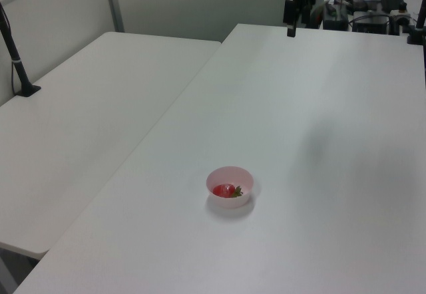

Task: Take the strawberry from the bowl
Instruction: 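Move the open gripper over the pink bowl with the strawberry, then lower the gripper into the bowl and close it on the strawberry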

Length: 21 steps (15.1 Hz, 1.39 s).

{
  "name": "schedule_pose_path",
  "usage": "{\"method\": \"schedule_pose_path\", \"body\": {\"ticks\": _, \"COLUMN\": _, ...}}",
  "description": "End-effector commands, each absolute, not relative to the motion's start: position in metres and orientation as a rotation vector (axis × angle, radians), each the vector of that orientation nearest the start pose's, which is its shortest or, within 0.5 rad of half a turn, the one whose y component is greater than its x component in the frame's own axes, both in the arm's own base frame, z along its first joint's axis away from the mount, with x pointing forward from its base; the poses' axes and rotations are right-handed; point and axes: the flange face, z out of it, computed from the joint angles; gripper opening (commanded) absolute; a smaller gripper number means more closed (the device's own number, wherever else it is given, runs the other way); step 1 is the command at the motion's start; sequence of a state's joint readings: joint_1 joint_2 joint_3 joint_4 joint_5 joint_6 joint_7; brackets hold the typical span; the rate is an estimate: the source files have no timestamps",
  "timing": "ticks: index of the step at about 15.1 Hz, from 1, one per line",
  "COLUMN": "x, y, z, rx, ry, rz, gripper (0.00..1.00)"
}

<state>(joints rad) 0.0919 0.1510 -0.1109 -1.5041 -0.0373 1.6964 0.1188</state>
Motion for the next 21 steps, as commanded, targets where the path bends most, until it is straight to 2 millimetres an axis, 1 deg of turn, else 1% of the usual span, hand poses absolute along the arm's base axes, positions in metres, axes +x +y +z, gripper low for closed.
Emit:
{"method": "schedule_pose_path", "body": {"ticks": 1, "x": 0.607, "y": -0.012, "z": 0.586, "rx": -3.161, "ry": 0.207, "rz": -0.091, "gripper": 1.0}}
{"method": "schedule_pose_path", "body": {"ticks": 3, "x": 0.608, "y": -0.005, "z": 0.581, "rx": -3.16, "ry": 0.19, "rz": -0.076, "gripper": 1.0}}
{"method": "schedule_pose_path", "body": {"ticks": 5, "x": 0.61, "y": -0.004, "z": 0.579, "rx": -3.144, "ry": 0.192, "rz": -0.072, "gripper": 1.0}}
{"method": "schedule_pose_path", "body": {"ticks": 6, "x": 0.611, "y": 0.003, "z": 0.579, "rx": -3.144, "ry": 0.17, "rz": -0.077, "gripper": 1.0}}
{"method": "schedule_pose_path", "body": {"ticks": 7, "x": 0.612, "y": 0.034, "z": 0.579, "rx": -3.162, "ry": 0.057, "rz": -0.084, "gripper": 1.0}}
{"method": "schedule_pose_path", "body": {"ticks": 8, "x": 0.613, "y": 0.054, "z": 0.589, "rx": -3.158, "ry": -0.025, "rz": -0.115, "gripper": 1.0}}
{"method": "schedule_pose_path", "body": {"ticks": 9, "x": 0.617, "y": 0.067, "z": 0.589, "rx": -3.148, "ry": -0.075, "rz": -0.116, "gripper": 1.0}}
{"method": "schedule_pose_path", "body": {"ticks": 10, "x": 0.618, "y": 0.092, "z": 0.582, "rx": -3.138, "ry": -0.124, "rz": -0.106, "gripper": 1.0}}
{"method": "schedule_pose_path", "body": {"ticks": 11, "x": 0.62, "y": 0.121, "z": 0.567, "rx": -3.139, "ry": -0.182, "rz": -0.08, "gripper": 1.0}}
{"method": "schedule_pose_path", "body": {"ticks": 12, "x": 0.625, "y": 0.144, "z": 0.549, "rx": -3.139, "ry": -0.224, "rz": -0.067, "gripper": 1.0}}
{"method": "schedule_pose_path", "body": {"ticks": 13, "x": 0.631, "y": 0.179, "z": 0.533, "rx": -3.125, "ry": -0.218, "rz": -0.122, "gripper": 1.0}}
{"method": "schedule_pose_path", "body": {"ticks": 14, "x": 0.635, "y": 0.214, "z": 0.518, "rx": -3.102, "ry": -0.135, "rz": -0.181, "gripper": 1.0}}
{"method": "schedule_pose_path", "body": {"ticks": 15, "x": 0.637, "y": 0.245, "z": 0.498, "rx": -3.09, "ry": -0.097, "rz": -0.218, "gripper": 1.0}}
{"method": "schedule_pose_path", "body": {"ticks": 16, "x": 0.635, "y": 0.274, "z": 0.479, "rx": -3.089, "ry": -0.087, "rz": -0.224, "gripper": 1.0}}
{"method": "schedule_pose_path", "body": {"ticks": 18, "x": 0.632, "y": 0.305, "z": 0.449, "rx": -3.092, "ry": -0.07, "rz": -0.214, "gripper": 0.97}}
{"method": "schedule_pose_path", "body": {"ticks": 19, "x": 0.633, "y": 0.32, "z": 0.431, "rx": -3.09, "ry": -0.052, "rz": -0.227, "gripper": 0.95}}
{"method": "schedule_pose_path", "body": {"ticks": 20, "x": 0.637, "y": 0.337, "z": 0.415, "rx": -3.076, "ry": -0.029, "rz": -0.264, "gripper": 0.93}}
{"method": "schedule_pose_path", "body": {"ticks": 21, "x": 0.642, "y": 0.35, "z": 0.399, "rx": -3.072, "ry": -0.005, "rz": -0.291, "gripper": 0.93}}
